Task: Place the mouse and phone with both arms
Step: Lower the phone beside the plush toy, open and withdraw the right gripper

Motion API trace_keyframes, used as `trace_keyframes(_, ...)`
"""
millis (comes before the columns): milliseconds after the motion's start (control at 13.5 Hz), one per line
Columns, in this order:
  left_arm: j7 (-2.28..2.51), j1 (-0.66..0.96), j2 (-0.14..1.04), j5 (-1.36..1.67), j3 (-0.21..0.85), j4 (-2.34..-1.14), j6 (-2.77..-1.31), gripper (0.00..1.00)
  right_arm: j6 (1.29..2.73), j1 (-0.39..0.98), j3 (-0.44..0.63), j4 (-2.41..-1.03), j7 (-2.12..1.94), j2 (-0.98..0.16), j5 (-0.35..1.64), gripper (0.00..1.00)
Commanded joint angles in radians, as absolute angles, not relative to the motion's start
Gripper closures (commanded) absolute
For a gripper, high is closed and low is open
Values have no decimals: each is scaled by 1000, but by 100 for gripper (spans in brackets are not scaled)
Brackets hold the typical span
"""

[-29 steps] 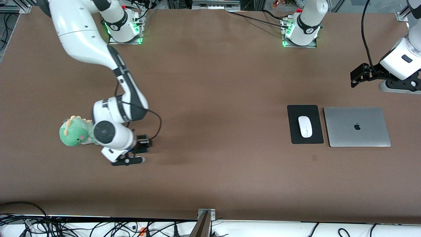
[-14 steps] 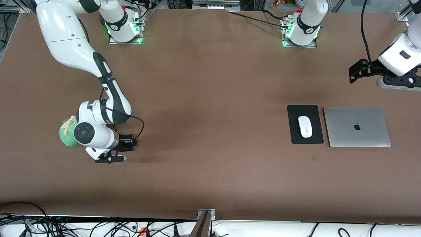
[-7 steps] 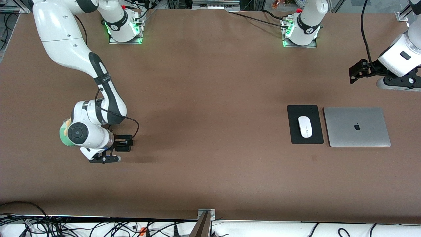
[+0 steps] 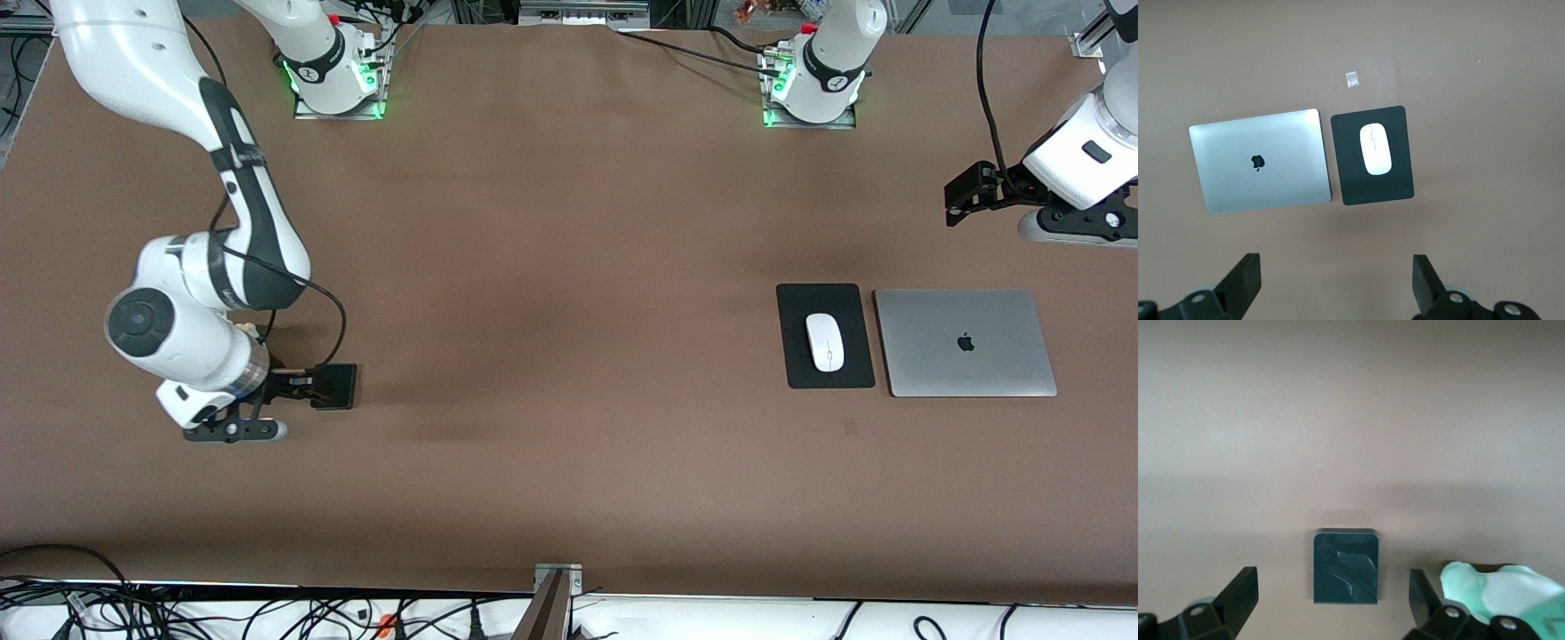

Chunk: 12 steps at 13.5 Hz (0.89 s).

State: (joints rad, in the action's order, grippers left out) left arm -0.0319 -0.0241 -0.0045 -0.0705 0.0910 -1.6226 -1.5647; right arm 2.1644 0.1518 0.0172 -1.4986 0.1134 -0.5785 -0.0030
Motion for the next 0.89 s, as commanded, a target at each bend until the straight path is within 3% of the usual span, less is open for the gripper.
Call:
trace_keyframes(0,-54,-29,3,-72,92,-1603,-1545,0,2058,150,9,-1480,146,-476,58,0)
trace_keyframes(443,-54,-23,11,-74,94,-1589,-1548,0,1657,149,15,-1479,115,-227,61,0)
trace_keyframes(812,-57,-20,11,-74,94,-1586,-1549,0,1592,146,37,-1473,89,-190,58,0)
